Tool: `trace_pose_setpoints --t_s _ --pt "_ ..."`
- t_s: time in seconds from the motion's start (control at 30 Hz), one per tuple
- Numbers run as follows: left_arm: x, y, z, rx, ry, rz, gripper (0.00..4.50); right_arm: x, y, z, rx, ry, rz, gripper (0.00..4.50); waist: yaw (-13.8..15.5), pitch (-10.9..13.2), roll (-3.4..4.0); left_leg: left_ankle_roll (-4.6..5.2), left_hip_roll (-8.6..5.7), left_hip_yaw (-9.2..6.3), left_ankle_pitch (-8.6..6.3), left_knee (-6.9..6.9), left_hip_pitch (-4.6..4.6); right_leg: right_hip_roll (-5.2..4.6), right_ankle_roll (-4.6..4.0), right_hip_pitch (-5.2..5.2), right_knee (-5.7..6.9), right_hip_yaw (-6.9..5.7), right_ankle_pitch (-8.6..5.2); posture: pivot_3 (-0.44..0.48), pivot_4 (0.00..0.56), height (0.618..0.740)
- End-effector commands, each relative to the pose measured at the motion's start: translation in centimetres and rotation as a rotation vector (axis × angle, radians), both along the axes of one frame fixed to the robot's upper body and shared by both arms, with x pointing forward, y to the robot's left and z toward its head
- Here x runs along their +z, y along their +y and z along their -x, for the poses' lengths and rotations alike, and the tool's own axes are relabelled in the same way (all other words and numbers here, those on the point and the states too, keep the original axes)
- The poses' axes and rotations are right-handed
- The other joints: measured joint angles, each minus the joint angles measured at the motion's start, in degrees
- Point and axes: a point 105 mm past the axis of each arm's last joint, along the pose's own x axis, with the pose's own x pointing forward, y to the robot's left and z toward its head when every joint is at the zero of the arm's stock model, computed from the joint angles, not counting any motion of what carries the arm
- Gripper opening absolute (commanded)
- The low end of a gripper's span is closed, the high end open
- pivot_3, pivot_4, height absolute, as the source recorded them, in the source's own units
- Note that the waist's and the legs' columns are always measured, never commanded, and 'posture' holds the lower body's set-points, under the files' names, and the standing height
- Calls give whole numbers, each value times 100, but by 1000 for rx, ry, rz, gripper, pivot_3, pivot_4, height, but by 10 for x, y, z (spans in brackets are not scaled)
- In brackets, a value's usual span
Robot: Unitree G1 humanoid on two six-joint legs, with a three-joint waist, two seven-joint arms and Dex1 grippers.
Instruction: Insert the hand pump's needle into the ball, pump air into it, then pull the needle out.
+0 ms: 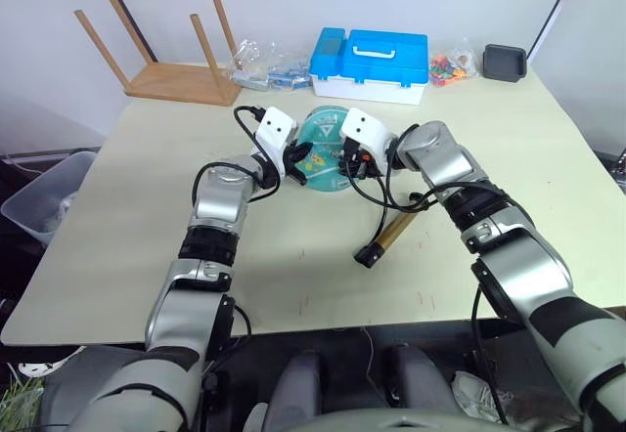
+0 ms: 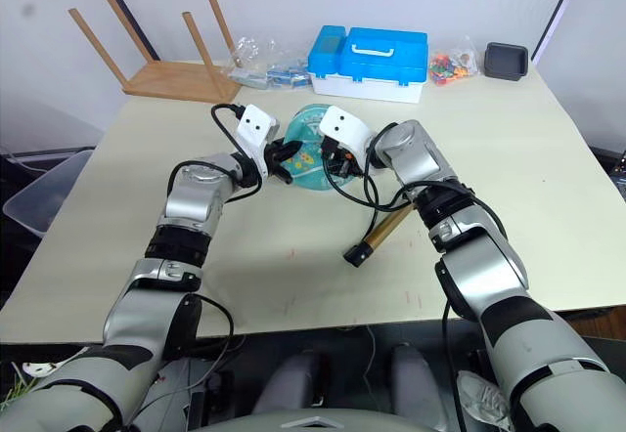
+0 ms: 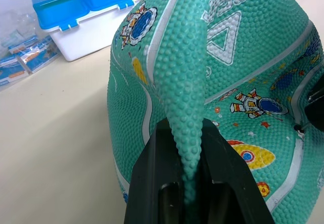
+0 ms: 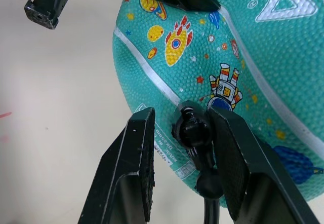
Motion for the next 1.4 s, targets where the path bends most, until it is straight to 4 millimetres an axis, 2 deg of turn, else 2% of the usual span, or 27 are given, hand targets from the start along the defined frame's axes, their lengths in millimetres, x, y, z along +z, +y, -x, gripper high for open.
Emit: trace_pose_setpoints --t_s 0.03,0.2,0.3,0.33,0.37,0.67,1.0,1.4 --pt "-6 2 4 -3 17 -17 0 20 6 -2 15 -61 -10 1704 -2 0 0 0 0 0 0 0 0 0 0 0 0 1 0 0 150 740" --pt "-5 3 5 -2 17 -17 0 22 6 -3 12 -56 -12 1704 -3 0 1 0 1 0 0 0 0 0 0 -1 -1 1 0 0 150 740" --pt "-4 3 4 0 18 -17 0 21 5 -4 3 -53 -6 860 -4 0 1 0 1 0 0 -1 0 0 0 0 -1 1 0 0 150 740" --pt "-4 3 3 1 18 -16 0 21 4 -4 4 -50 -2 305 -5 0 1 0 1 0 0 -1 0 0 0 -1 -1 1 0 0 150 740" --pt "-4 3 3 2 19 -16 0 20 4 -4 4 -47 1 252 -6 1 1 0 1 1 0 -1 0 0 0 -1 -1 1 0 0 150 740" --pt "-2 3 1 9 21 -5 0 15 6 0 -14 -4 -10 253 -6 1 1 0 1 0 0 -1 1 0 0 -1 0 2 0 0 150 740" --pt "0 4 -1 8 21 -6 0 7 15 7 -228 124 -24 253 1 0 1 0 1 -4 0 0 2 0 0 0 5 1 0 0 150 740" --pt "0 9 -6 27 39 -7 0 -28 21 -2 -295 136 30 253 -22 -1 0 -1 1 -2 1 0 20 3 -1 10 10 2 0 0 150 740"
